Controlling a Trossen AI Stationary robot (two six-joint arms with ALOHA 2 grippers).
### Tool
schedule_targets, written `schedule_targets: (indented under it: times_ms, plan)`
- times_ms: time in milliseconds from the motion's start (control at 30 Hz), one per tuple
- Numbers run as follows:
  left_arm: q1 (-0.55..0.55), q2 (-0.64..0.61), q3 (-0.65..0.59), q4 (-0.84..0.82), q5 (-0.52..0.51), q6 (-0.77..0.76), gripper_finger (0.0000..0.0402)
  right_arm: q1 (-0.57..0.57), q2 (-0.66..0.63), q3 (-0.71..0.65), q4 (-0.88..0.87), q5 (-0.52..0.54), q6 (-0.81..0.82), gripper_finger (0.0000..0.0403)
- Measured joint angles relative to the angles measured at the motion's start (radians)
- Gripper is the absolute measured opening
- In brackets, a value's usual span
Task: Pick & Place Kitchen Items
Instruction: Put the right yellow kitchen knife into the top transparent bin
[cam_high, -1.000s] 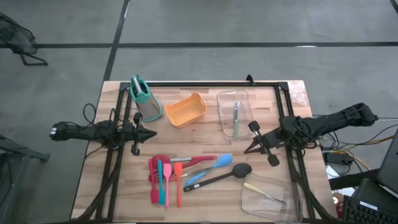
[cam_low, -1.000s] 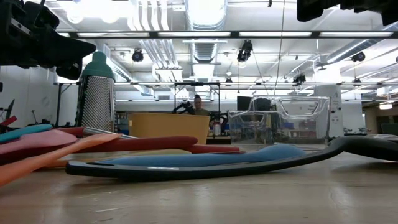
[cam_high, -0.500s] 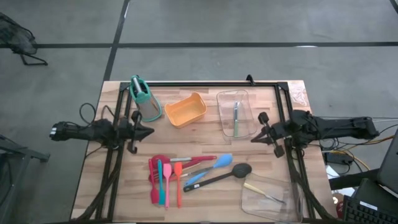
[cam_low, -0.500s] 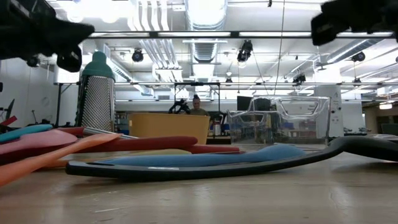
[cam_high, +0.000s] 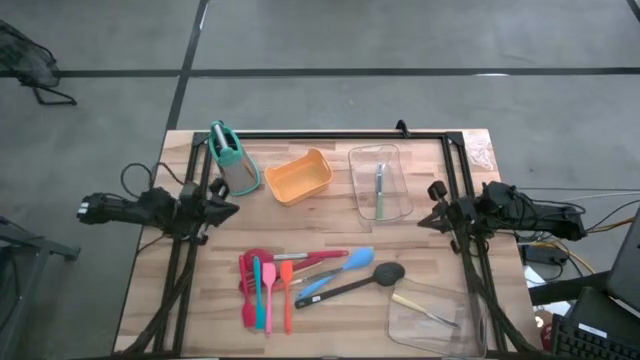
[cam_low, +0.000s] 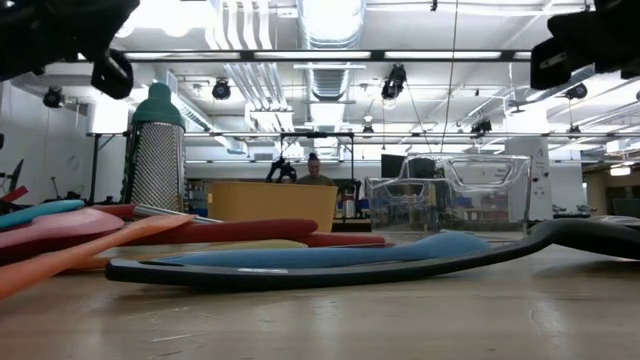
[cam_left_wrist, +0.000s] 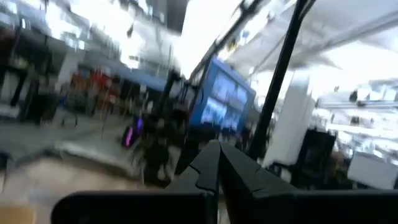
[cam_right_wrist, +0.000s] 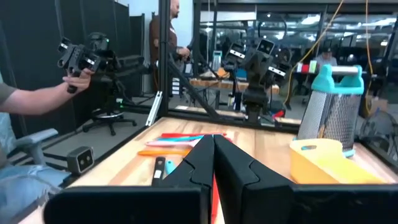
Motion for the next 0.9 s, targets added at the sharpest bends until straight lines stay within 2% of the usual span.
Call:
schedule_targets:
  times_ms: [100, 233, 400, 500, 600, 767, 900]
  plan:
    - [-0.024, 0.107, 0.004, 0.001, -0.016, -0.02, 0.003, 0.0, 0.0, -0.023, 0.003, -0.001, 0.005, 0.0008]
    - [-0.07, 0.271, 0.057, 0.006, -0.087, -0.037, 0.0067, 0.0, 0.016, -0.057, 0.003, -0.001, 0.005, 0.0008]
    - [-0.172, 0.5, 0.206, -0.036, -0.156, -0.033, 0.0131, 0.0, 0.02, -0.095, 0.027, 0.0, 0.012, 0.0008]
    - [-0.261, 0.632, 0.329, -0.16, -0.273, -0.015, 0.0165, 0.0, 0.03, -0.097, 0.029, 0.0, 0.037, 0.0008]
    - [-0.351, 0.769, 0.469, -0.359, -0.375, -0.034, 0.0185, 0.0, 0.036, -0.097, 0.031, 0.0, 0.034, 0.0008]
    - [-0.483, 0.99, 0.689, -0.633, -0.434, -0.177, 0.019, 0.0, 0.054, -0.097, 0.03, -0.001, 0.055, 0.0008]
    - [-0.559, 1.167, 0.793, -0.676, -0.424, -0.251, 0.019, 0.0, 0.075, -0.098, 0.03, -0.001, 0.054, 0.0008]
